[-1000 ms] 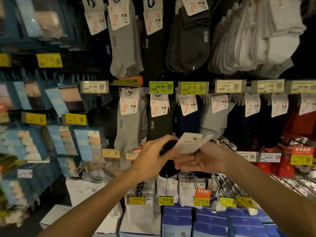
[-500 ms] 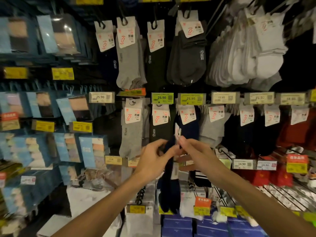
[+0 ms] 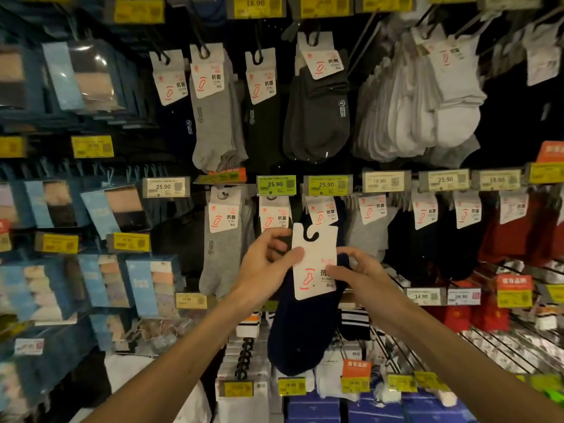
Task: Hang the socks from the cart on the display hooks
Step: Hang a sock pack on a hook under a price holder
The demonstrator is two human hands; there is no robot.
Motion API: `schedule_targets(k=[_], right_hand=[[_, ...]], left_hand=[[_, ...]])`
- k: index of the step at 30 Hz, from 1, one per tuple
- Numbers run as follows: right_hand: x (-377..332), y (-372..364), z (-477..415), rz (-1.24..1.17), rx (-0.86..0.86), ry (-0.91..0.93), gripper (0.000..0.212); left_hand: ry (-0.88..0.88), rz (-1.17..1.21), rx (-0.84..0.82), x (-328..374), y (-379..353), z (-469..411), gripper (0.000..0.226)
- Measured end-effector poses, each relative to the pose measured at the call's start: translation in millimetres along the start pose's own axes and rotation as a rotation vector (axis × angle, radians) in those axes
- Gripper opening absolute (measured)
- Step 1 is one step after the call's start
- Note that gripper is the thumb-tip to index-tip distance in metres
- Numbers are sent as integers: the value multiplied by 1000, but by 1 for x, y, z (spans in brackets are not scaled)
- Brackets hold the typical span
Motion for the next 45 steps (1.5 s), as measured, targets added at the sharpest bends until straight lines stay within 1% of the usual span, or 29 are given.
schedule_targets(k=[2, 3, 5, 8, 10, 12, 14, 16, 18, 21, 23, 25, 27, 29, 31, 35, 38, 41, 43, 45], right_hand=[[-7, 1, 0, -6, -16, 13, 25], [-11, 2, -1, -9, -22, 21, 26], [-17, 3, -2, -12, -22, 31, 24], [-21, 8, -7, -14, -13, 61, 19], [-28, 11, -11, -11, -15, 105, 14], [-37, 15, -15, 7, -20, 155, 15], [-45, 18, -21, 22, -29, 183, 16], [-54, 20, -29, 23, -37, 205, 16], [-65, 20, -36, 37, -33, 247, 12], [-73, 23, -43, 94, -53, 289, 8], [-67, 33, -49, 145, -85, 253, 9], [-45, 47, -57, 192, -93, 153, 12], [-19, 59, -65, 248, -90, 52, 14], [4, 69, -73, 303, -121, -2, 15], [17, 77, -81, 346, -150, -12, 14], [21, 94, -99, 310, -141, -36, 15], [9, 97, -118, 313, -131, 37, 19], [-6, 90, -136, 283, -125, 144, 19], [-12, 81, -147, 269, -120, 203, 22], [-16, 74, -156, 267, -93, 238, 24]], left_hand=[[62, 107, -156, 1, -8, -4, 27], [66, 145, -222, 3, -12, -7, 24], [10, 129, -263, 10, -17, -10, 19], [-49, 105, -244, 20, -21, -18, 18], [-85, 112, -268, 27, -28, -22, 19], [-103, 119, -280, 32, -36, -25, 16], [-90, 133, -243, 38, -42, -31, 14], [-60, 145, -183, 46, -45, -40, 22], [-49, 134, -141, 56, -46, -50, 30], [-42, 73, -125, 61, -47, -60, 34], [-30, 26, -147, 54, -53, -63, 31], [1, 3, -191, 38, -64, -62, 21], [74, -7, -235, 12, -77, -59, 13], [154, -6, -271, -13, -95, -57, 12], [200, -5, -272, -31, -110, -59, 11], [210, 27, -163, -34, -128, -70, 9], [165, 90, -26, -26, -129, -87, 27], [96, 126, 170, -22, -118, -106, 44], [16, 96, 283, -18, -111, -115, 43], [-102, 30, 362, -10, -106, -118, 36]])
Point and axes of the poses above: each hand's wrist, its own z-axis away from the middle knuckle, its own y-axis out of the back of the hand, x = y × z, the point moved 5 cm from there along -z, towards the middle knuckle, and after that the axes turned 5 degrees about -z, right-handed, at the moved point
